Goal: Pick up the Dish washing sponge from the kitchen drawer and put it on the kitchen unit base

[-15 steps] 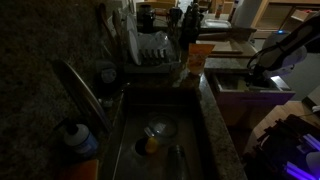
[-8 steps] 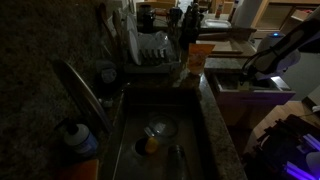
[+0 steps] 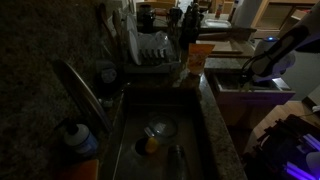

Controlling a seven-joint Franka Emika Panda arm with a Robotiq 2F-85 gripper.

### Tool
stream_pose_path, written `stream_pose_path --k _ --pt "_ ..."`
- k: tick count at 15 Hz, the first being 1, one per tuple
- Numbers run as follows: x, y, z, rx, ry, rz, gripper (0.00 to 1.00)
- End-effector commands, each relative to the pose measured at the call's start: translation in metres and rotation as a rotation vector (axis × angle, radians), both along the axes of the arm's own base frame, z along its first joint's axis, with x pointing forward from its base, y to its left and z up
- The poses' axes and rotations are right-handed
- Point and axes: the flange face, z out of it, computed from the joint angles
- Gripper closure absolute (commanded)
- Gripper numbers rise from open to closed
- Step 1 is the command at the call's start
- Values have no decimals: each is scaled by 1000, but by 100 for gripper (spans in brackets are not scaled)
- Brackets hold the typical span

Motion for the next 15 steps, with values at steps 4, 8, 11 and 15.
stream_pose_path --k 4,8,11,15 --pt "13 -4 -3 32 37 -18 60" --pt "22 -11 2 37 37 -48 88" --pt "25 -15 3 42 40 -62 100" --pt "28 -17 5 39 37 -67 100"
